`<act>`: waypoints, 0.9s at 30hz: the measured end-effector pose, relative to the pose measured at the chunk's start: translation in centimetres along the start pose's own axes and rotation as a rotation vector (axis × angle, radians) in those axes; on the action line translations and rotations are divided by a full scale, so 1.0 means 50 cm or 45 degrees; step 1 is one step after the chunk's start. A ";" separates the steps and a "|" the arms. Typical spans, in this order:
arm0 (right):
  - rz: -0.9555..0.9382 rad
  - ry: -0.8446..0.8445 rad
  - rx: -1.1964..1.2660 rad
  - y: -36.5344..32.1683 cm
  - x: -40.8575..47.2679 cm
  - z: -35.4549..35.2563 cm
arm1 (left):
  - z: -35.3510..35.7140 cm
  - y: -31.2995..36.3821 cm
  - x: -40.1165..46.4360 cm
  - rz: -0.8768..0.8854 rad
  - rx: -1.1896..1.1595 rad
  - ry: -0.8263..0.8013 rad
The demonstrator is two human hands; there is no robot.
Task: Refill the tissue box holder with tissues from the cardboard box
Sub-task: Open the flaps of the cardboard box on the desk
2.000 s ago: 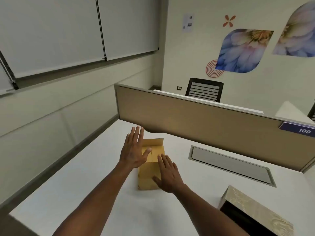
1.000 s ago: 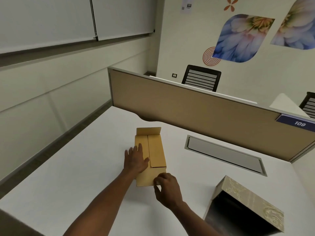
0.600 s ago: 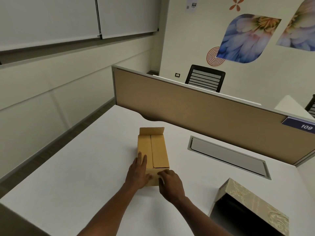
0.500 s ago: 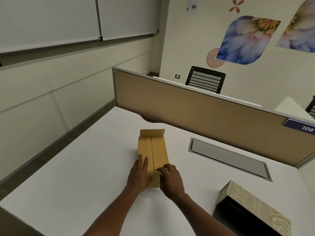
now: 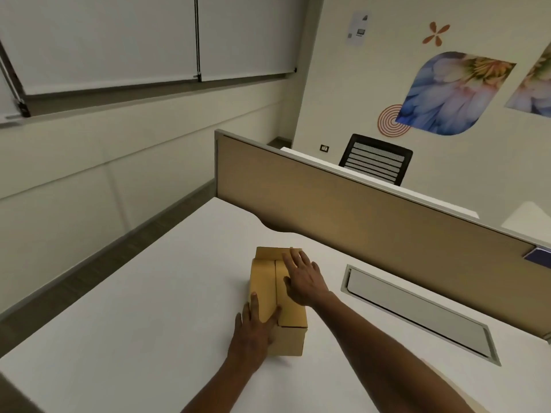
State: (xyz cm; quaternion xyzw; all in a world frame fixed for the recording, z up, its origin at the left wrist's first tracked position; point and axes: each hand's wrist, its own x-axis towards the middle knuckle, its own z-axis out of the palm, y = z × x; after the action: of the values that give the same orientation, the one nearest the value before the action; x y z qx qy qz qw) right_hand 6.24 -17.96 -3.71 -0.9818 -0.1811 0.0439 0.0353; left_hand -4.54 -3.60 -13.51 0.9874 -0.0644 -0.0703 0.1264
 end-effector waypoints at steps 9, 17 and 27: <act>-0.027 -0.167 0.001 0.010 0.097 0.019 | -0.014 -0.001 -0.015 -0.055 -0.005 -0.048; 0.100 -0.306 0.117 0.024 0.175 0.042 | 0.007 -0.002 0.001 -0.062 -0.036 -0.068; 0.248 -0.478 0.390 0.046 0.233 0.075 | 0.017 0.013 0.014 -0.115 0.034 -0.136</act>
State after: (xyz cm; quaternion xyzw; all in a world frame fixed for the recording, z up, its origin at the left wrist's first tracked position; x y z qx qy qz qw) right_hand 17.51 -15.73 -8.47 -0.9525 -0.0803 0.2556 0.1448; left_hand -4.05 -4.53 -14.23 0.9857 -0.0273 -0.1276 0.1064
